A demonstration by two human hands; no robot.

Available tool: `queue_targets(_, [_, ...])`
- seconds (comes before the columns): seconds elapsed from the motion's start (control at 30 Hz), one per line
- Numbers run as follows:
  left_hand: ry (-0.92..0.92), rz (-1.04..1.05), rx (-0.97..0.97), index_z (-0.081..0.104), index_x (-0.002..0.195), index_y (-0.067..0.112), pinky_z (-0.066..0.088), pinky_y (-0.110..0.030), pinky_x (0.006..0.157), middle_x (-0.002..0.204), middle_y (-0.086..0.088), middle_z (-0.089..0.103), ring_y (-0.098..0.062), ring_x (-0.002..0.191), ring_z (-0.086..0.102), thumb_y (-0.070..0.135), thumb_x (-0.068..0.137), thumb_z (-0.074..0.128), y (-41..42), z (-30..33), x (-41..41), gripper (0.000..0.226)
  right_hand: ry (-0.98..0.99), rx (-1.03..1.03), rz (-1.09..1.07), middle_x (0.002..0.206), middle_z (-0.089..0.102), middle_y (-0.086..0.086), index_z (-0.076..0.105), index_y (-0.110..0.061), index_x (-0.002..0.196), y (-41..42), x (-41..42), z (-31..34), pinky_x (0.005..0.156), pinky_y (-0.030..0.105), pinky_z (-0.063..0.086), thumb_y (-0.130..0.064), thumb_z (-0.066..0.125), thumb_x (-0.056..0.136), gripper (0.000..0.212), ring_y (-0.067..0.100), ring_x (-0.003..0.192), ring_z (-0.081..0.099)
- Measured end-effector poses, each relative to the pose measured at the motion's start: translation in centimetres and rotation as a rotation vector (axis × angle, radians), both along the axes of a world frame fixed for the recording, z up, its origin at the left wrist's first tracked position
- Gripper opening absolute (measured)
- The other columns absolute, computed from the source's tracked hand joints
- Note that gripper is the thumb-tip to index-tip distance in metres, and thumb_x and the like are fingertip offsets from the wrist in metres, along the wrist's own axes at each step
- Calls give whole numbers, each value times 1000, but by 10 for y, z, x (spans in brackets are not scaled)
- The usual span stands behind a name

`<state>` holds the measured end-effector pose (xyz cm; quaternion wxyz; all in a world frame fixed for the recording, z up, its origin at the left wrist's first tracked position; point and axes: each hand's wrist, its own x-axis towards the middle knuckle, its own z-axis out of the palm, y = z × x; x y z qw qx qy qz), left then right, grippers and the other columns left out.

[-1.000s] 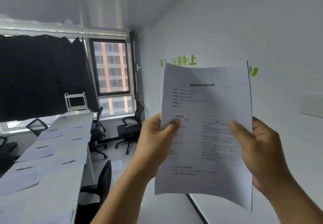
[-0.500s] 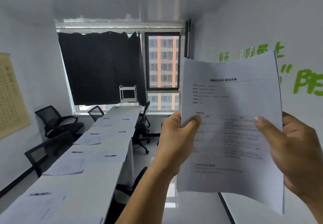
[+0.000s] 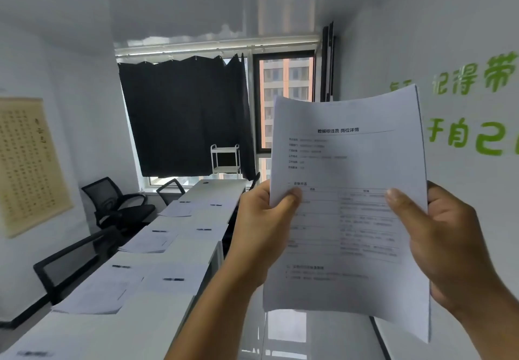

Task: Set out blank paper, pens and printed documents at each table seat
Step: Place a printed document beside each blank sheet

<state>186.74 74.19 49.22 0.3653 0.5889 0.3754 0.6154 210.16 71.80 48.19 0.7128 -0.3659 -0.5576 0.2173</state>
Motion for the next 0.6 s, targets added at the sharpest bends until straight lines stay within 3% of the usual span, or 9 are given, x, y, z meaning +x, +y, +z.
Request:
queue_targets(0.1, [-17,73,-9,83,106,25,69,-31,71,100,4,85,-20,91,82,20,109,68,48,-6,24,16,1,-1,65,105,84,-8,81,-36,109,62,23,-6,66,24,63,-32,69,105,13,14,92,82])
queue_targets(0.23, [-21,164,-22,82,105,24,64,-23,65,96,8,85,-14,86,82,18,109,67,106,-5,50,16,-13,-16,146,103,84,-9,81,-37,106,144,48,-6,65,20,62,-31,69,105,13,12,91,82])
queue_targets(0.43, [-42,296,-61,81,108,23,66,-27,67,99,5,84,-22,91,81,23,109,68,182,3,66,13,-20,-29,278,101,84,-12,81,-40,103,246,59,6,65,13,59,-25,70,106,19,6,89,81])
queue_targets(0.6, [-35,341,-55,82,104,29,66,-26,66,100,8,85,-16,89,81,24,110,67,247,-4,57,17,6,-65,351,99,85,-6,82,-35,102,325,45,2,63,19,61,-21,69,106,20,13,86,82])
